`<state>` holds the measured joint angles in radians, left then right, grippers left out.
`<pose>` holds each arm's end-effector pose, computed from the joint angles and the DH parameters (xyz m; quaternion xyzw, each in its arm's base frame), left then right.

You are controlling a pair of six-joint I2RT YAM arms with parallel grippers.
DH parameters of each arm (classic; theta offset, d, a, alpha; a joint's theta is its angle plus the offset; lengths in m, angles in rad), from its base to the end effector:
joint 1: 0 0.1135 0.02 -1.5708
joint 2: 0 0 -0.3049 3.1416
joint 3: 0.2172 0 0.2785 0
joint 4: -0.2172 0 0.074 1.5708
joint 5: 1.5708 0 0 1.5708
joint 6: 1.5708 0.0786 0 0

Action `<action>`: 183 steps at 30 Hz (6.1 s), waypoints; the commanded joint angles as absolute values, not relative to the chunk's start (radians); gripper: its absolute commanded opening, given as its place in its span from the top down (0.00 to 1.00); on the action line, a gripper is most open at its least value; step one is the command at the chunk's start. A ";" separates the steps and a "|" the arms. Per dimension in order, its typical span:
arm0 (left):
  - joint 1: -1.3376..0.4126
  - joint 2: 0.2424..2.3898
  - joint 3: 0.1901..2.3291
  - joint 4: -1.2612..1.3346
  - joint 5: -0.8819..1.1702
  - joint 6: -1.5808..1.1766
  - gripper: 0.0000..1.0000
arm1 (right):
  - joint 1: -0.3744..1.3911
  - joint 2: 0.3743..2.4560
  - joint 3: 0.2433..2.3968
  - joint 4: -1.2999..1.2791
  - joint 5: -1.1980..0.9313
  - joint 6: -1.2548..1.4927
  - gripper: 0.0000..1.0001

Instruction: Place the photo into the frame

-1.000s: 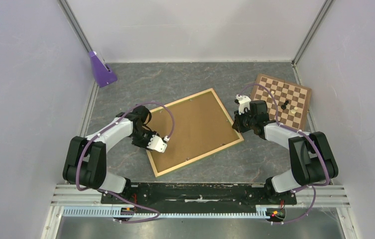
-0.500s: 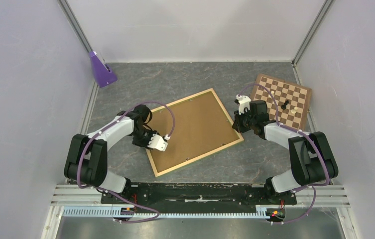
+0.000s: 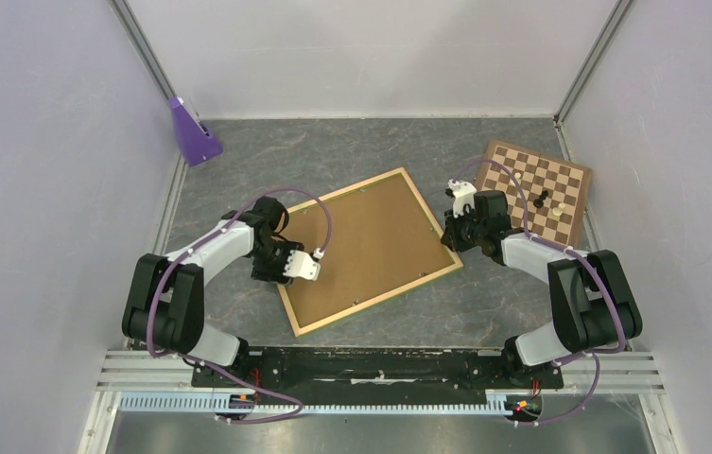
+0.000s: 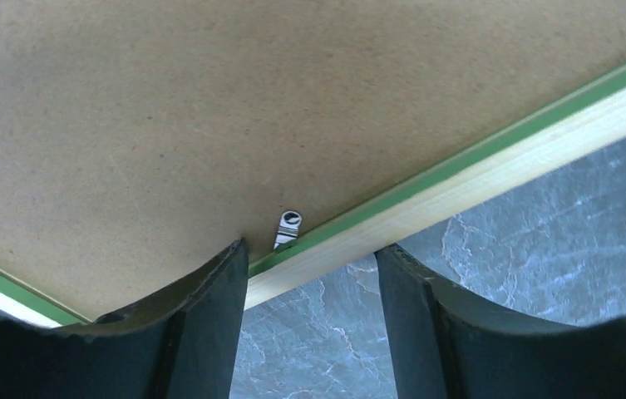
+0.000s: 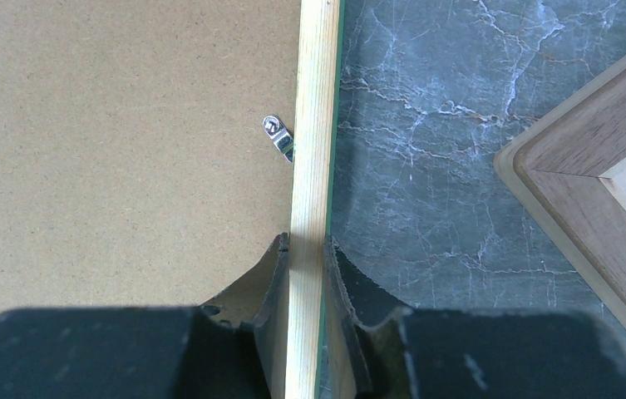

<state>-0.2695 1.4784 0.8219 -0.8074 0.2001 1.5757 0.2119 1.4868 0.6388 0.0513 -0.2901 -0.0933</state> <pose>0.2465 -0.0843 0.1485 0.7953 0.5956 -0.0469 0.1028 0.3117 0.0901 0.1463 -0.1932 0.8974 0.1557 0.3649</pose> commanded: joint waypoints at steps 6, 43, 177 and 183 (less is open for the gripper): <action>-0.245 1.477 0.907 -0.738 0.239 1.354 0.21 | 0.213 1.458 0.637 0.055 -0.308 -0.100 0.82; -0.741 1.525 1.330 -0.955 0.280 0.483 0.16 | 0.184 1.047 0.510 0.036 -0.235 -0.336 0.02; -0.927 2.104 2.017 -1.377 0.432 0.421 0.98 | 0.349 0.635 0.439 -0.356 -0.227 -1.096 0.18; -0.928 2.108 2.030 -1.393 0.440 0.426 0.98 | 0.399 0.650 0.387 -0.247 -0.171 -1.098 0.18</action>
